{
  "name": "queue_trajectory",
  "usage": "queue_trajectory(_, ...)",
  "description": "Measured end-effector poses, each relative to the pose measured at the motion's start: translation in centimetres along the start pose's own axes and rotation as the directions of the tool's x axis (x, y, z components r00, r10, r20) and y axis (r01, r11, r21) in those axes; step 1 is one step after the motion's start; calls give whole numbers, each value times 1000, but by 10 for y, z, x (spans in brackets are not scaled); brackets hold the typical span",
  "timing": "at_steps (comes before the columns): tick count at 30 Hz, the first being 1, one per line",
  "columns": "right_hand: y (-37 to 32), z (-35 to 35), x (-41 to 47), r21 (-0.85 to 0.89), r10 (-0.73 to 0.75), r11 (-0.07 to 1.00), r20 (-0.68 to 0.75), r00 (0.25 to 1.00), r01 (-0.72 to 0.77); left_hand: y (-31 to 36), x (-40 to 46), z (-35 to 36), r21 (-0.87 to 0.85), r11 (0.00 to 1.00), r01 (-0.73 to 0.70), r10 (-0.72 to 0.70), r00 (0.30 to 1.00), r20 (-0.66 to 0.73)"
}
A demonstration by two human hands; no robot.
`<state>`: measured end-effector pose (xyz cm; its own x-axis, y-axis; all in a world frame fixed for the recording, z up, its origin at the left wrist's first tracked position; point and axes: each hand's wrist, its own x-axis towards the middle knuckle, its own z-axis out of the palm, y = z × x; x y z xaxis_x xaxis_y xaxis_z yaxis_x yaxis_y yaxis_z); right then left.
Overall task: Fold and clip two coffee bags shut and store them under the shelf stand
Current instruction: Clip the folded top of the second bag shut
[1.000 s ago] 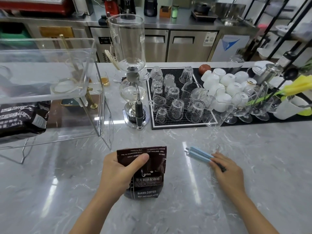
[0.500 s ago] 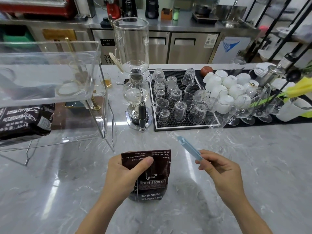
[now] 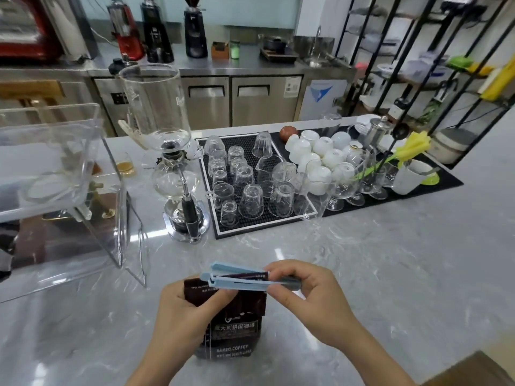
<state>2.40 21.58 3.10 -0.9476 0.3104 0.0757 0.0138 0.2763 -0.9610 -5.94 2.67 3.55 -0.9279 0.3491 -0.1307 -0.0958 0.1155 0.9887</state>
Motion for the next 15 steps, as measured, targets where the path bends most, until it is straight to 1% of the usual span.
queue_trajectory(7, -17, 10, -4, -18, -5, 1000, -3, 1000, 5, 5, -3, 0, -14, 999, -43, 44, 996, 73)
queue_trajectory(9, -22, 14, -1, -27, -15, 1000, -1, 1000, 15, 6, -5, -2, -47, 998, -46, 49, 996, 72)
queue_trajectory(15, -26, 23, 5, -46, -5, 999, 20, 1000, 6, 8, -6, -2, -64, 996, -59, 62, 997, 47)
